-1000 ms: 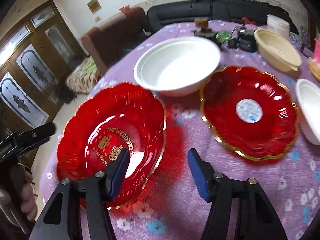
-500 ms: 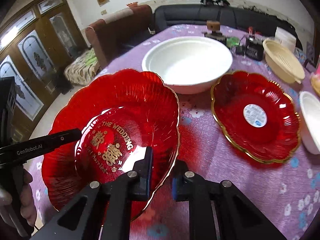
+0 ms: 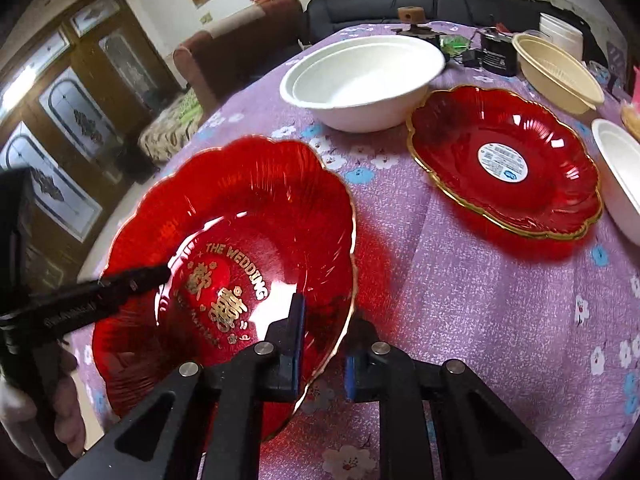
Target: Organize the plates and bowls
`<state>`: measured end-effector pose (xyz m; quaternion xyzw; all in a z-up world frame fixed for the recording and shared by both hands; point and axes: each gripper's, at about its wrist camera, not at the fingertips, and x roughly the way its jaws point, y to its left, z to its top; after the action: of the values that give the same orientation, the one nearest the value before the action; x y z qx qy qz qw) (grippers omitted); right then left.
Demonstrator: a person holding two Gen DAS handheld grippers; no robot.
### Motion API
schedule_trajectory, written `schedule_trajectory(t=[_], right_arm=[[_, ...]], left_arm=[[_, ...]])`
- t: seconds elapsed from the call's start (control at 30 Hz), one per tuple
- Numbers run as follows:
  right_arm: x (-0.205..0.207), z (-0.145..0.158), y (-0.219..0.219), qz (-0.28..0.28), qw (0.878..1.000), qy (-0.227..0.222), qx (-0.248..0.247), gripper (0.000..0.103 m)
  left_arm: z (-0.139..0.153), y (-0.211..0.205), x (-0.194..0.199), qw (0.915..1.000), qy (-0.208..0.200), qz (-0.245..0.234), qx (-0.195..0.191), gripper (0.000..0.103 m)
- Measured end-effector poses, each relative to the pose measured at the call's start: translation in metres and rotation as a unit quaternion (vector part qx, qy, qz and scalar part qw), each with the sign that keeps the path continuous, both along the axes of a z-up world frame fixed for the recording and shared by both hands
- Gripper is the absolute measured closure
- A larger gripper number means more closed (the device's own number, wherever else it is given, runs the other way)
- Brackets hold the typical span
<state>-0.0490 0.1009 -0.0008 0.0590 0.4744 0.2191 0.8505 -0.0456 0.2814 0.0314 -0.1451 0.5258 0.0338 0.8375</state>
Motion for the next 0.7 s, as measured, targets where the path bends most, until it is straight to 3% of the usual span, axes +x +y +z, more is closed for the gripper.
schedule_trajectory(t=[0.07,0.17,0.27,0.4,0.57,0.7], right_arm=[[0.0,0.005,-0.007,0.002,1.0,-0.005,0.008,0.082],[-0.01,0.017,-0.016,0.003,1.0,-0.021,0.008,0.08],[-0.015,0.027,-0.03,0.005,0.999,-0.032,0.016,0.073],[-0.015,0.04,-0.056,-0.007,0.999,-0.045,0.02,0.072],[-0.007,0.046,-0.094,-0.036,0.998,-0.052,0.025,0.071],[0.007,0.031,-0.124,-0.085,0.995,-0.026,0.04,0.071]], left_arm=[[0.008,0.004,-0.007,0.9999,-0.01,0.001,-0.013,0.045],[0.023,0.01,-0.021,0.9994,-0.031,0.01,-0.009,0.038],[0.033,0.016,-0.035,0.9996,-0.022,0.016,-0.01,0.027],[0.045,0.02,-0.059,0.9984,-0.025,-0.007,-0.051,0.026],[0.064,0.014,-0.077,0.9971,-0.064,-0.032,-0.025,0.024],[0.066,0.003,-0.075,0.9944,-0.081,-0.061,-0.029,0.022]])
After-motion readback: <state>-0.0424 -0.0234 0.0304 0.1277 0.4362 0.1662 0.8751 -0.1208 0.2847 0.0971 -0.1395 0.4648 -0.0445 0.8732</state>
